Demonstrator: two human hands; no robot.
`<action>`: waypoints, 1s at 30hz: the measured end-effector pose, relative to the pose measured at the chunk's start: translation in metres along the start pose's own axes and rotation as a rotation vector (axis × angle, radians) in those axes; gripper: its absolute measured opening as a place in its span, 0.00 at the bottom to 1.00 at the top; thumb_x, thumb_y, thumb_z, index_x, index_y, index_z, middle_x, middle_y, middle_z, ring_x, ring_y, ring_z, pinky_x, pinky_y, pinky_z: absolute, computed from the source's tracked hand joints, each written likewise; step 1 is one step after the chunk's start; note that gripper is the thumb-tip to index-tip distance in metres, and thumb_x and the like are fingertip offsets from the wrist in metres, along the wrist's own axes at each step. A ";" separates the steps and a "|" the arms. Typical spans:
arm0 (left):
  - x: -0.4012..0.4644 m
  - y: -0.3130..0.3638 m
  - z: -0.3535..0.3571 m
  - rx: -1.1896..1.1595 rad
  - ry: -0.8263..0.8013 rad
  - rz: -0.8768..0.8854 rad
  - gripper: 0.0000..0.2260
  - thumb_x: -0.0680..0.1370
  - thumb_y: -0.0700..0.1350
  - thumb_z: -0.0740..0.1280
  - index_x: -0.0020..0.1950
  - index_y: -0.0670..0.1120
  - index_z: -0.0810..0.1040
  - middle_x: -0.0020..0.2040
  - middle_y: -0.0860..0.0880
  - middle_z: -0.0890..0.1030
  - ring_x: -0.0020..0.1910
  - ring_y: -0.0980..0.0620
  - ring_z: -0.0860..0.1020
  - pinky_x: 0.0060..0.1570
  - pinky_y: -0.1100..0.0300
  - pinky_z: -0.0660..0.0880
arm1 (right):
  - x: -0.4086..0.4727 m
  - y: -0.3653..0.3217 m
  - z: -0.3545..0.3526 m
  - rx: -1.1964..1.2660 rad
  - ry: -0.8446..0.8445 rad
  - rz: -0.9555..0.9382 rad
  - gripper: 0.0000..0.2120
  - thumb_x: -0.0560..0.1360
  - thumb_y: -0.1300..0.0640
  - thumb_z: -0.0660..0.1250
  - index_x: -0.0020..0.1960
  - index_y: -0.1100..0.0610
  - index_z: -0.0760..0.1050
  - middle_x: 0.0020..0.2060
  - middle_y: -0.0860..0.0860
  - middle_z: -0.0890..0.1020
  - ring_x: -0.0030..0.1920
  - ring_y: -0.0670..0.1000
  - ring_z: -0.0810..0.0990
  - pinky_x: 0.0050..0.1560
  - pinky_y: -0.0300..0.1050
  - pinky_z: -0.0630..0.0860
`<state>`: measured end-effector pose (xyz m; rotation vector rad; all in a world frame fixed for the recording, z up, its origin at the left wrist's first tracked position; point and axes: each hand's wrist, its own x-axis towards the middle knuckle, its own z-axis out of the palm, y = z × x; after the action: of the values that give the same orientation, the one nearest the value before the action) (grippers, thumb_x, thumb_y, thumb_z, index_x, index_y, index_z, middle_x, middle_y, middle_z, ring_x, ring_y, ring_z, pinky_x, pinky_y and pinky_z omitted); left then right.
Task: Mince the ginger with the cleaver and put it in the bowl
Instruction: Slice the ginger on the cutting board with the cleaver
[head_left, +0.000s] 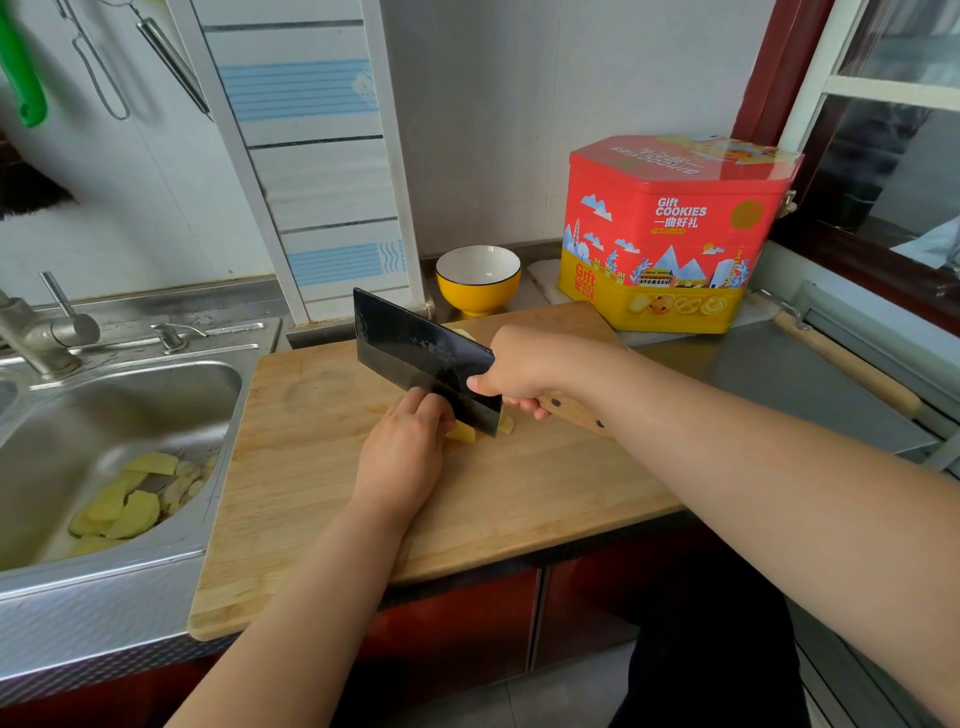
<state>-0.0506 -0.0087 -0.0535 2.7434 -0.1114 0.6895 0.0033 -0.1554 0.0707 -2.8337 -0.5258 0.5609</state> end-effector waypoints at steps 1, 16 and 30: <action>0.000 0.000 0.000 0.000 -0.002 0.000 0.03 0.77 0.40 0.66 0.47 0.47 0.77 0.45 0.49 0.76 0.41 0.50 0.75 0.36 0.61 0.68 | 0.001 0.000 0.000 0.005 0.001 0.000 0.22 0.82 0.45 0.59 0.40 0.62 0.75 0.28 0.55 0.76 0.27 0.51 0.75 0.30 0.40 0.70; 0.001 -0.001 0.001 -0.025 -0.017 -0.010 0.04 0.77 0.39 0.65 0.46 0.47 0.78 0.45 0.50 0.76 0.41 0.50 0.75 0.36 0.62 0.65 | 0.006 -0.001 0.005 0.047 0.024 0.015 0.22 0.82 0.46 0.60 0.40 0.63 0.75 0.28 0.55 0.76 0.29 0.52 0.77 0.40 0.45 0.76; 0.000 0.001 -0.001 -0.033 -0.019 -0.015 0.04 0.77 0.39 0.65 0.47 0.46 0.78 0.47 0.49 0.77 0.41 0.49 0.76 0.37 0.61 0.68 | 0.008 -0.007 0.003 -0.071 -0.017 0.015 0.23 0.82 0.46 0.57 0.40 0.63 0.75 0.30 0.55 0.77 0.27 0.50 0.76 0.33 0.41 0.72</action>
<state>-0.0513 -0.0090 -0.0522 2.7167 -0.1050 0.6518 0.0066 -0.1459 0.0674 -2.9043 -0.5382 0.5801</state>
